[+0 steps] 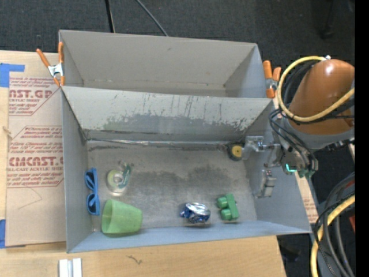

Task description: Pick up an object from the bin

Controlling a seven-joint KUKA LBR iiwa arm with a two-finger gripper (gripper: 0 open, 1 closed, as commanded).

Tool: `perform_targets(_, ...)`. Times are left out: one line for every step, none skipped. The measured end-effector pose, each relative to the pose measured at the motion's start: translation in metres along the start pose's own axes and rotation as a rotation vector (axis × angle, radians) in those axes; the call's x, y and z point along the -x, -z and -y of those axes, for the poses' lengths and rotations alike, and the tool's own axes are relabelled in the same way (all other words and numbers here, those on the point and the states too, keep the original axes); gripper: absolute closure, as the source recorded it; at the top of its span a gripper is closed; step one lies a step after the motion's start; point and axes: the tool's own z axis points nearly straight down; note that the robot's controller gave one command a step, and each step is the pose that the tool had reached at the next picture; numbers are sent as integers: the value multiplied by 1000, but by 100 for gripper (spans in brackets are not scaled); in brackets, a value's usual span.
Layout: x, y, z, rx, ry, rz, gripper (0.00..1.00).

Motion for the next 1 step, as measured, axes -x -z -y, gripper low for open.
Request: perform_targets(-20,-133,-63,2,100,0,0)
